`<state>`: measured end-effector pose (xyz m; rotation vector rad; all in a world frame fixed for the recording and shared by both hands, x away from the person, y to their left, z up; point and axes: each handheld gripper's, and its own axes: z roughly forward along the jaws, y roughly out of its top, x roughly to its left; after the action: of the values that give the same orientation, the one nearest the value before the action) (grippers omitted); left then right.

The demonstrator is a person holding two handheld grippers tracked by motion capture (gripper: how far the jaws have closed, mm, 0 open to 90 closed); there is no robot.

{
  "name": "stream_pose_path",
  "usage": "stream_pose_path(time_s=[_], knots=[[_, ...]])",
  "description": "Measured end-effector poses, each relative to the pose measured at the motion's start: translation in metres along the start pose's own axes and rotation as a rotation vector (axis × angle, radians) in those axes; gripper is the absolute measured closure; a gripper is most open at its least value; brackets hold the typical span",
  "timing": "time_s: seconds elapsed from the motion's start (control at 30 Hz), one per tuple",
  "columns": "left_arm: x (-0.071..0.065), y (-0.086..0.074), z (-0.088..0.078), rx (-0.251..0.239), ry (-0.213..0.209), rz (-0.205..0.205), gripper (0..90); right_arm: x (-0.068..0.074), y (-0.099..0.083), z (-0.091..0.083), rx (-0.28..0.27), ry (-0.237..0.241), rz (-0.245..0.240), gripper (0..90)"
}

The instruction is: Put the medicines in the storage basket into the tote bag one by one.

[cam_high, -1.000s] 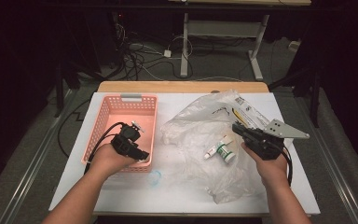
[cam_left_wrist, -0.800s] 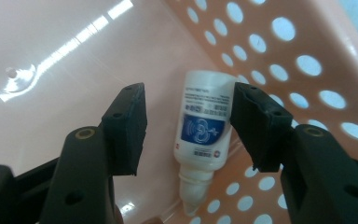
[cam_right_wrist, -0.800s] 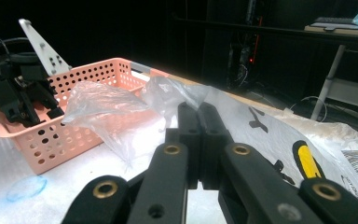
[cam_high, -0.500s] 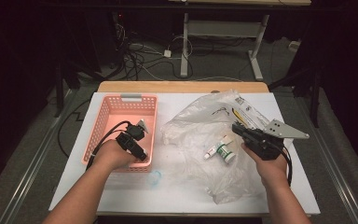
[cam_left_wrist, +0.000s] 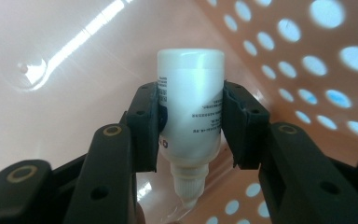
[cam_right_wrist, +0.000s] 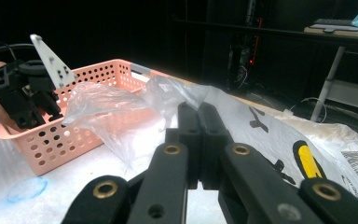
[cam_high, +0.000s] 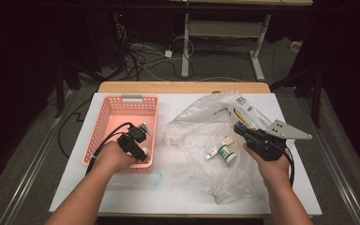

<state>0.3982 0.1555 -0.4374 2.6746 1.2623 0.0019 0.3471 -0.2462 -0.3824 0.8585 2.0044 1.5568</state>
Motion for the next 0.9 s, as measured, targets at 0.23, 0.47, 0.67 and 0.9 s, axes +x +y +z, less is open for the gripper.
stream_pose_path(time_s=[0.23,0.47,0.67,0.9], knots=[[0.001,-0.011,-0.009,-0.115,-0.023,-0.013,58.1,0.001,0.000,0.000,0.002,-0.003,0.001,90.0],[0.003,-0.022,-0.018,-0.243,-0.046,-0.030,58.1,0.000,0.000,0.000,0.000,-0.003,-0.001,90.0],[0.002,-0.035,-0.025,-0.363,-0.045,-0.008,58.0,0.001,0.000,0.000,0.004,-0.005,0.004,90.0],[-0.001,-0.051,-0.033,-0.509,-0.043,-0.010,58.0,0.001,0.000,0.001,0.002,-0.005,-0.001,90.0]])
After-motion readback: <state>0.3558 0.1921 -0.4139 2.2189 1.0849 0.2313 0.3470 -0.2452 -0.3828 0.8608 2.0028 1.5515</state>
